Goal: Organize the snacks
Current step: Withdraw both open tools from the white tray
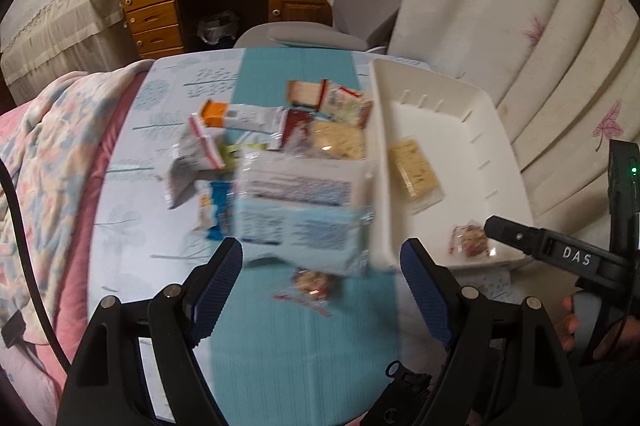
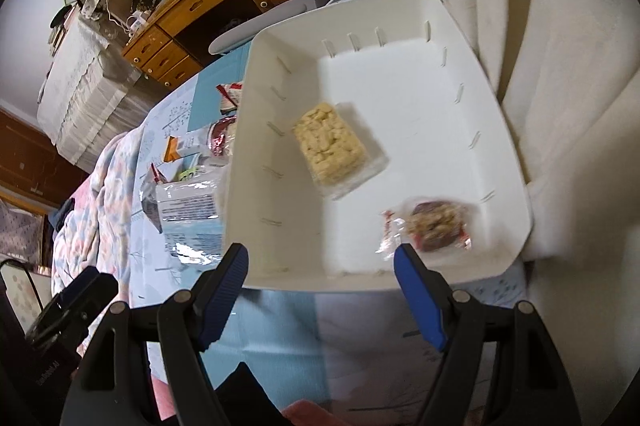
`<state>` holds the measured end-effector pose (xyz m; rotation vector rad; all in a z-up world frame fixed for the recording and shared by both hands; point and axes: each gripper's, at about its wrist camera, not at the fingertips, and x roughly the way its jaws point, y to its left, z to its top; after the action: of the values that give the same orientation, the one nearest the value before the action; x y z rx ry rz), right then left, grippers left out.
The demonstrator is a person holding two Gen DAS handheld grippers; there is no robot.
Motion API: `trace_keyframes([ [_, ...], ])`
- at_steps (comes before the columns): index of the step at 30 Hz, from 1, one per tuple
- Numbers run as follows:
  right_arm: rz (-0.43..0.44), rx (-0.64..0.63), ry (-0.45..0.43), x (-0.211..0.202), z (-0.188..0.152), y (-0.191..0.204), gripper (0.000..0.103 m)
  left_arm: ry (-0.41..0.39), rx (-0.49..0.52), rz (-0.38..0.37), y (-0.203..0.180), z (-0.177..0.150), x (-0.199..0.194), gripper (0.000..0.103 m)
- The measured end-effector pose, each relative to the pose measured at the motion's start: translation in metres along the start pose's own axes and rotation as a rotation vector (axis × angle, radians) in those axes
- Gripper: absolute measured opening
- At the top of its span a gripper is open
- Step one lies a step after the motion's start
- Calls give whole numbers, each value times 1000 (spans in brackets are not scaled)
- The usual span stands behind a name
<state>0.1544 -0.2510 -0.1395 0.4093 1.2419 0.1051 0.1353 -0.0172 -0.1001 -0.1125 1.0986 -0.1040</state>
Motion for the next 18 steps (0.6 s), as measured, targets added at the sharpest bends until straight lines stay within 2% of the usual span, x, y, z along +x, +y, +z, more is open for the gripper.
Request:
trace_keyframes([
  [11, -24, 97, -43, 11, -36, 60, 76, 30, 78, -3, 74, 3, -14, 80],
  [18, -49, 179, -75, 23, -68, 92, 76, 56, 173, -16, 116, 11, -10, 80],
])
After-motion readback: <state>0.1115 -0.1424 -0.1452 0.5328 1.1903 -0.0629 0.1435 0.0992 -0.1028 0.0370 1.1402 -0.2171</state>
